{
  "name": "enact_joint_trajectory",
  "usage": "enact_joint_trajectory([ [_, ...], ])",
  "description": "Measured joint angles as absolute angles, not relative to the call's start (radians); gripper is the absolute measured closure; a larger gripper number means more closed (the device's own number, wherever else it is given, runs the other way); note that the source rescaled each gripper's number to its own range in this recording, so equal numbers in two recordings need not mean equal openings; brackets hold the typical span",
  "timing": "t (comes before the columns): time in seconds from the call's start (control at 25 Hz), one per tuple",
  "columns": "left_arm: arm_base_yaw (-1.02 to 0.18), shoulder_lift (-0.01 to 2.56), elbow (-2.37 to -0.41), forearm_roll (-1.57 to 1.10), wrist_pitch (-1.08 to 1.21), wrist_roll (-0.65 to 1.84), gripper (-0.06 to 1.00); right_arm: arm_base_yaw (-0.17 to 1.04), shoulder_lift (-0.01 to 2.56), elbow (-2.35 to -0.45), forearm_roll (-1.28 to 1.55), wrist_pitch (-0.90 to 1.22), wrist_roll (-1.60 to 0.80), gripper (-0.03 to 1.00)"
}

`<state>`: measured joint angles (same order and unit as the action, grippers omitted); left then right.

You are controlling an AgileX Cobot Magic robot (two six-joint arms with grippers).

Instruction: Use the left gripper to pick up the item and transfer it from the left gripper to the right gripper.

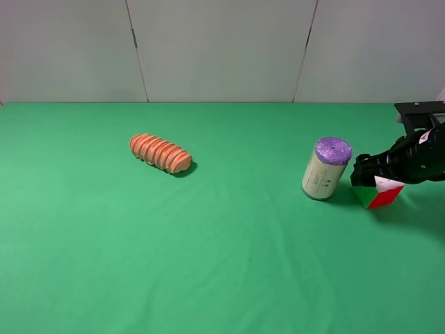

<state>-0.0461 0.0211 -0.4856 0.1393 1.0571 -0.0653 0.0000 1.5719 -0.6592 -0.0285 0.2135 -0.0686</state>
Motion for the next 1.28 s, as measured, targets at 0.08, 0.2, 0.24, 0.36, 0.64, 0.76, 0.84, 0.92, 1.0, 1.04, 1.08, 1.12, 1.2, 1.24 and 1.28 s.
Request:
enact_joint_trajectory([
  [0.08,-0.046,0.021,-0.486,0.139,1.057,-0.065,-0.01,0.0,1.544,-0.659,-0.029,0.245,-0.069,-0.03],
  [0.2,-0.046,0.021,-0.486,0.139,1.057,-0.065,-0.01,0.0,1.495,-0.659,-0.029,0.288,-0.069,-0.03],
  [0.24,-0.046,0.021,-0.486,0.139,1.057,-0.065,-0.01,0.0,1.473,-0.659,-0.029,0.303,-0.069,-0.03],
  [0.36,-0.046,0.021,-0.486,0.139,1.054,-0.065,-0.01,0.0,1.403,-0.659,-0.029,0.354,-0.069,-0.03],
  [0.64,-0.046,0.021,-0.486,0.139,1.054,-0.065,-0.01,0.0,1.188,-0.658,-0.029,0.5,-0.069,-0.03],
  [0.76,-0.046,0.021,-0.486,0.139,1.054,-0.065,-0.01,0.0,1.086,-0.658,-0.029,0.581,-0.069,-0.03],
  [0.84,-0.046,0.021,-0.486,0.139,1.054,-0.065,-0.01,0.0,1.013,-0.658,-0.029,0.64,-0.069,-0.03],
  [0.92,-0.046,0.021,-0.486,0.139,1.054,-0.065,-0.01,0.0,0.948,-0.658,-0.029,0.707,-0.069,-0.03],
  [1.0,-0.046,0.021,-0.486,0.139,1.054,-0.065,-0.01,0.0,0.879,-0.658,-0.025,0.77,-0.069,-0.03],
  [1.04,-0.046,0.021,-0.486,0.139,1.054,-0.065,-0.01,0.0,0.852,-0.658,-0.019,0.807,-0.069,-0.03],
  [1.08,-0.046,0.021,-0.486,0.139,1.054,-0.065,-0.01,0.0,0.821,-0.659,-0.013,0.848,-0.069,-0.03],
  [1.12,-0.046,0.021,-0.486,0.139,1.054,-0.065,-0.01,0.0,0.792,-0.665,0.0,0.886,-0.069,-0.03],
  [1.2,-0.046,0.021,-0.486,0.139,1.054,-0.065,-0.01,0.0,0.745,-0.689,0.01,0.975,-0.069,-0.03],
  [1.24,-0.046,0.021,-0.486,0.139,1.054,-0.065,-0.01,0.0,0.723,-0.704,0.015,1.019,-0.069,-0.03],
  [1.28,-0.046,0.021,-0.486,0.139,1.054,-0.065,-0.01,0.0,0.704,-0.725,0.022,1.054,-0.066,-0.03],
])
